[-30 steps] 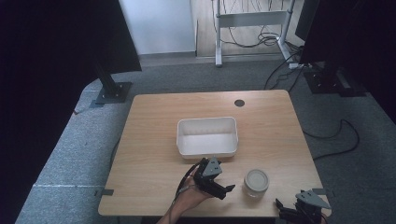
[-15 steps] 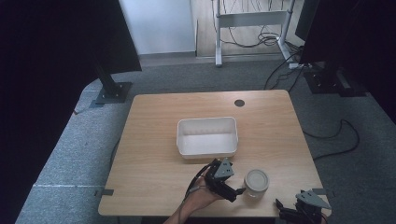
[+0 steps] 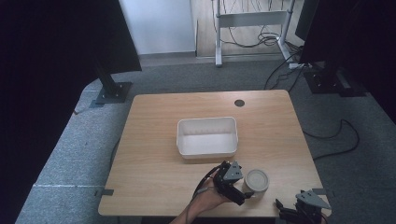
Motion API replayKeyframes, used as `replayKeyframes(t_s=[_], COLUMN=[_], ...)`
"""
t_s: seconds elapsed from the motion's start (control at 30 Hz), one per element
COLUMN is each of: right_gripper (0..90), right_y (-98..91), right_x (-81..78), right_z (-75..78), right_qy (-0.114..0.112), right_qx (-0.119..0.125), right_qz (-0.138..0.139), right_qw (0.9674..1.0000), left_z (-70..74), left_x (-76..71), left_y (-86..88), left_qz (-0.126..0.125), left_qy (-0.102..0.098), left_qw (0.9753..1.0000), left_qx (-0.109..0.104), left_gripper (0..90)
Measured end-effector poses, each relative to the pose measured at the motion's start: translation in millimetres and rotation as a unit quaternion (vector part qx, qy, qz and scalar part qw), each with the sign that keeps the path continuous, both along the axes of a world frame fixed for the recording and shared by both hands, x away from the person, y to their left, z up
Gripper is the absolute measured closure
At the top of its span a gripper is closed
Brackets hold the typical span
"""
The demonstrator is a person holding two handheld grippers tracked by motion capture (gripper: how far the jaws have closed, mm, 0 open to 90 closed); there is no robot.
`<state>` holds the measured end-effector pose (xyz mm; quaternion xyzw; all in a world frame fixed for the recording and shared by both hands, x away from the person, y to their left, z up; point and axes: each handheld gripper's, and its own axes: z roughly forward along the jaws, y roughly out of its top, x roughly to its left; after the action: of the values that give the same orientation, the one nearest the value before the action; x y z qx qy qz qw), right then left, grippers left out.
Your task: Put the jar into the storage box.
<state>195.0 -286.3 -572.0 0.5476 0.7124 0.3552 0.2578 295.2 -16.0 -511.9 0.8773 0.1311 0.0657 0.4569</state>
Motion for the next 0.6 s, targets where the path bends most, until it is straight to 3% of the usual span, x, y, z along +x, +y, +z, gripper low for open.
replayKeyframes(t_s=[0.6], right_gripper=[0.0], right_y=[-0.1], right_x=[0.0], right_z=[0.0], right_qy=[0.0], right_qx=[0.0], right_qz=[0.001], right_qw=[1.0], left_z=[-11.3], left_x=[-0.7], left_y=[-31.7], left_qz=[-0.012], left_qy=[0.005], left_qw=[0.9999], left_qx=[0.011], left_gripper=[4.0])
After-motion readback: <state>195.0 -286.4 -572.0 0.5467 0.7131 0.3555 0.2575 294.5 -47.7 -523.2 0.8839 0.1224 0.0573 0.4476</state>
